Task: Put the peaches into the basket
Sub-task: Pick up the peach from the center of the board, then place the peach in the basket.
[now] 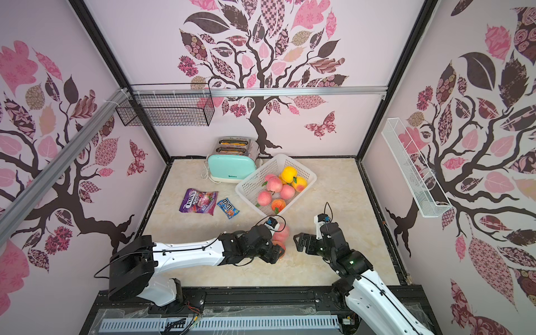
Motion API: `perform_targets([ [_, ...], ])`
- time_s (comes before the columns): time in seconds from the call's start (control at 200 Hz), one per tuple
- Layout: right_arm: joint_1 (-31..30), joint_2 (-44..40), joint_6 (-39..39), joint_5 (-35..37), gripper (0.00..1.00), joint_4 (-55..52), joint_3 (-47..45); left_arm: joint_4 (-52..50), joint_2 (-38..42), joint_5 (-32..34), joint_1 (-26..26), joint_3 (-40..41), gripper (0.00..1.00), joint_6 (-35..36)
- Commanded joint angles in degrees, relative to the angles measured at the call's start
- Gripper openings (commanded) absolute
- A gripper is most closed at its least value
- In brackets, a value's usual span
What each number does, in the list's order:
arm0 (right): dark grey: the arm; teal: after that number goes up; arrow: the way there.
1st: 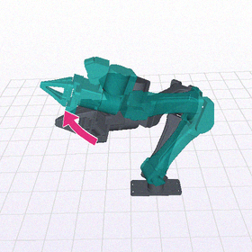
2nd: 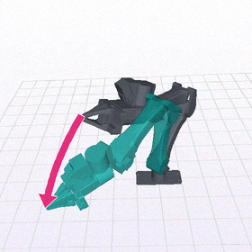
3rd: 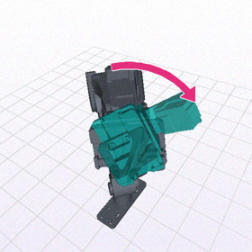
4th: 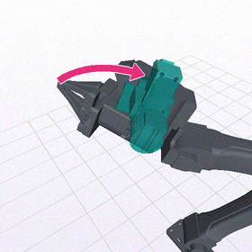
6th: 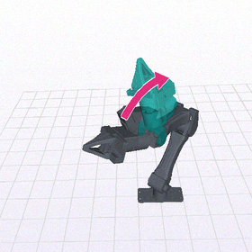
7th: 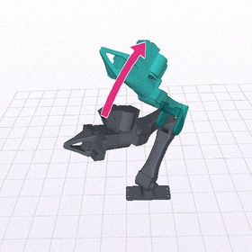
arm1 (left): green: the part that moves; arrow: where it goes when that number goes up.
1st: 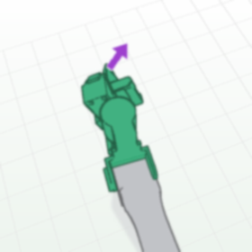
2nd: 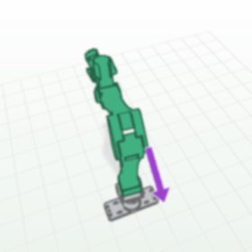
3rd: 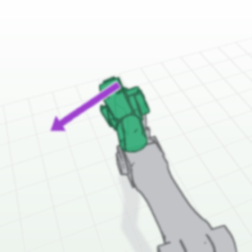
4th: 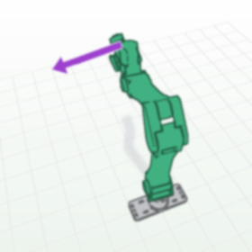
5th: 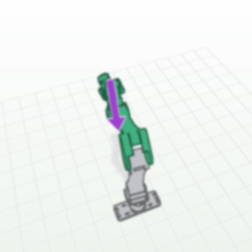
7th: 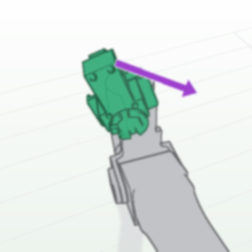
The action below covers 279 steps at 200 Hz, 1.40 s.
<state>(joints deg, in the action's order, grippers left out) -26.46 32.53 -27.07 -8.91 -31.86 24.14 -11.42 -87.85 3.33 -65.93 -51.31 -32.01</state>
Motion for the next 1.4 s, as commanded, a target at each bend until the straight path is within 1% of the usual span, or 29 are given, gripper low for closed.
perform_targets([
  [0.0, -0.1, 0.0, 1.9, 1.2, 0.99, -0.6, 3.3, -3.5, 1.9, 2.7, 0.0, -0.9, 0.75, 1.4],
  [0.155, -0.1, 1.1, 4.2, 2.1, 0.99, -0.1, 5.5, -8.4, 4.3, 3.4, 0.8, -5.0, 0.75, 4.3],
  [0.265, -0.2, 3.2, 5.9, 1.9, 1.0, -0.1, 7.7, -10.7, 6.2, 3.6, 2.4, -7.4, 0.75, 6.1],
  [0.43, -0.1, 5.3, 6.8, 1.3, 1.0, 1.0, 9.3, -13.0, 8.4, 2.2, 7.7, -10.3, 0.75, 8.6],
  [0.66, -0.2, 7.0, 7.6, 0.9, 0.99, 3.9, 10.3, -16.6, 7.7, 1.0, 14.3, -16.9, 0.76, 13.0],
  [0.97, -0.2, 15.4, 12.0, -1.5, 1.0, 6.6, 16.9, -17.2, 0.9, -2.0, 22.5, -24.4, 0.76, 16.5],
  [1.255, -0.1, 22.0, 15.7, -1.5, 1.0, 8.6, 21.0, -16.6, -8.8, -5.1, 30.5, -32.6, 0.76, 18.5],
  [1.39, -0.1, 24.6, 17.7, -1.4, 1.0, 9.0, 22.1, -16.4, -13.5, -5.8, 32.7, -36.1, 0.76, 19.2],
])
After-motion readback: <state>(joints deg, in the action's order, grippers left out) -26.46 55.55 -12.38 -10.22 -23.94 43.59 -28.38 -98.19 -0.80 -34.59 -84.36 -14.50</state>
